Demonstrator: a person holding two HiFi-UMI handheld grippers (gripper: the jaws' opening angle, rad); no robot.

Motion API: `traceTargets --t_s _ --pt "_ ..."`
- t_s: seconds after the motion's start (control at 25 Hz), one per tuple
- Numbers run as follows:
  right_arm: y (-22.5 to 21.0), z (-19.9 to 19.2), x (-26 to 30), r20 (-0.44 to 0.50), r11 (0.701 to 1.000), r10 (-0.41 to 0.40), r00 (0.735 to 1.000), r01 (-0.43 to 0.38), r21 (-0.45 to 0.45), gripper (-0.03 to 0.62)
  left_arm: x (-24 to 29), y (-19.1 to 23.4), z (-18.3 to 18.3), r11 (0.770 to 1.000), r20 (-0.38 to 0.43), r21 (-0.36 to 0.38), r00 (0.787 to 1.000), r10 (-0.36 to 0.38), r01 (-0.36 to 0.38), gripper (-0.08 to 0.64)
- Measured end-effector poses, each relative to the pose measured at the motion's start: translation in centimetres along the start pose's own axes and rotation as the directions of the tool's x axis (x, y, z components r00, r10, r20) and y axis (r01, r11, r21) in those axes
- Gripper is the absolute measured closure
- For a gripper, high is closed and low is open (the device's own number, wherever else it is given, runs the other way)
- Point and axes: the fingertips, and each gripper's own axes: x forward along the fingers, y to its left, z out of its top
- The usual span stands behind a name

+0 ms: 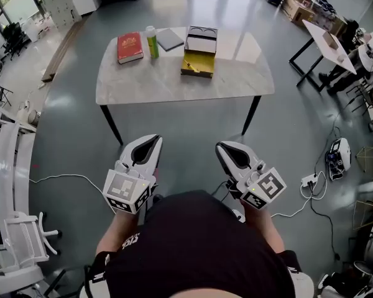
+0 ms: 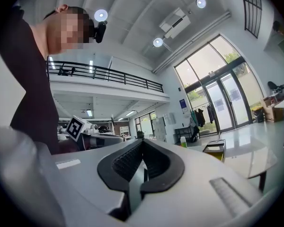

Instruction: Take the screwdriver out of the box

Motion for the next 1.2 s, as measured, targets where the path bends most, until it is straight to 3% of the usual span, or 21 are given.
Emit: traceTargets --t_s 0.32,0.48,0.8,1.2 --pt "-3.4 -0.3 -5.2 0.006 0.999 0.005 1.000 -0.005 0.034 0.578 3.7 -6.1 -0.5 0.999 -0.028 0.005 0.999 -0.038 0.039 0.558" --pt "-5.3 -0.8 -6.5 0.014 0.996 -0.015 1.000 0.013 0.091 0.578 4.8 -6.9 -0.5 0.999 -0.043 0.010 0.998 -0.037 0.037 0.558" --pt "-8.0 -1.3 -3.7 -0.016 0.991 -0.015 1.000 0.017 0.131 0.578 7.5 -4.0 -0.3 1.000 -0.041 0.004 0.999 -0.024 0.024 0.558" --pt "-16.0 -0.4 1.8 -0.029 0.986 -0.062 0.998 0.066 0.153 0.578 15.7 2.2 1.9 0.999 -0.008 0.013 0.999 -0.048 0.048 0.558"
